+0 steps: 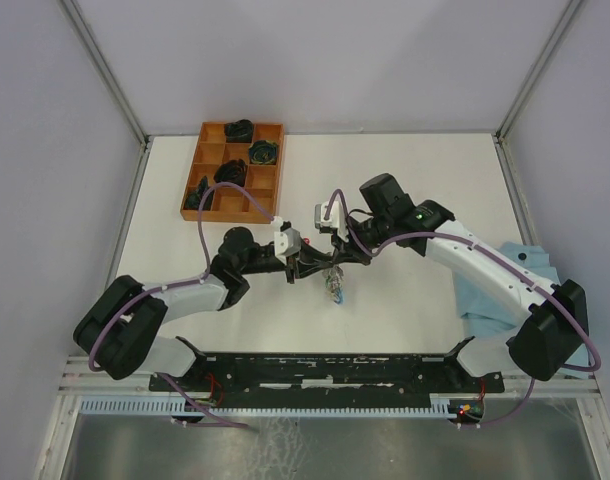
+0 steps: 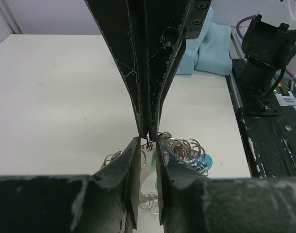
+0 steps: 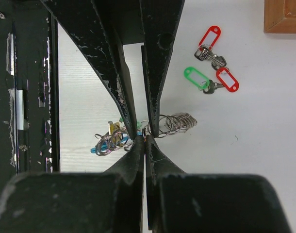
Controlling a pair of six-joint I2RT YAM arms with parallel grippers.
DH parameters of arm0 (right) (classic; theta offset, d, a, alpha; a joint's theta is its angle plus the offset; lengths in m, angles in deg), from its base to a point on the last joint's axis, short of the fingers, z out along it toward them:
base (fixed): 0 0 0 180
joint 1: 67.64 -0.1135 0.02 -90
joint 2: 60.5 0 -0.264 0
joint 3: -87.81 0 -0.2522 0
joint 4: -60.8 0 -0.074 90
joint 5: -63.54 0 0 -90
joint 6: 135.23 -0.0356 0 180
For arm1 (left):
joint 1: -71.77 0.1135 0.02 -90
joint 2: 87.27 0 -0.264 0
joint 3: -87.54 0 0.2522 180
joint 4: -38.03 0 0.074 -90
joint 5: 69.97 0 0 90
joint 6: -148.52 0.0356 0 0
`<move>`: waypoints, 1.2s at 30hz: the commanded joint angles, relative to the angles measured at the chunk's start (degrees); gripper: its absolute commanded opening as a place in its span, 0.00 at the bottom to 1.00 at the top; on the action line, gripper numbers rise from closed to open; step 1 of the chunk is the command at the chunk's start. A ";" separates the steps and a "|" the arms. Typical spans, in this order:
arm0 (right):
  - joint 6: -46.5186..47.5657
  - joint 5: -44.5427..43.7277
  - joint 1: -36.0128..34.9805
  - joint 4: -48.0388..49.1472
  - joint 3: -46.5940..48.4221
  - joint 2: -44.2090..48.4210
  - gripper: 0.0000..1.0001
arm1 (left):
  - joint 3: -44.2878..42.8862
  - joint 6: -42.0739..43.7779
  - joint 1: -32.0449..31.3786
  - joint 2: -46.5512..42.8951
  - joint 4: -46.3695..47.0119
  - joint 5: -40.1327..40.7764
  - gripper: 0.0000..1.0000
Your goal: Put the keys on the keyring
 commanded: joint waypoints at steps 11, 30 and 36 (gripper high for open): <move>0.34 4.36 -0.43 1.13 1.36 0.35 0.02 | -2.34 4.12 -1.27 0.46 -2.76 -0.94 0.03; -13.88 -6.32 3.08 16.60 -16.12 14.52 0.47 | 4.92 -2.92 -1.28 -1.57 11.42 6.82 0.03; -13.85 -2.37 3.12 24.13 -21.21 13.67 0.50 | 5.53 -3.26 -1.28 -2.16 12.55 7.03 0.03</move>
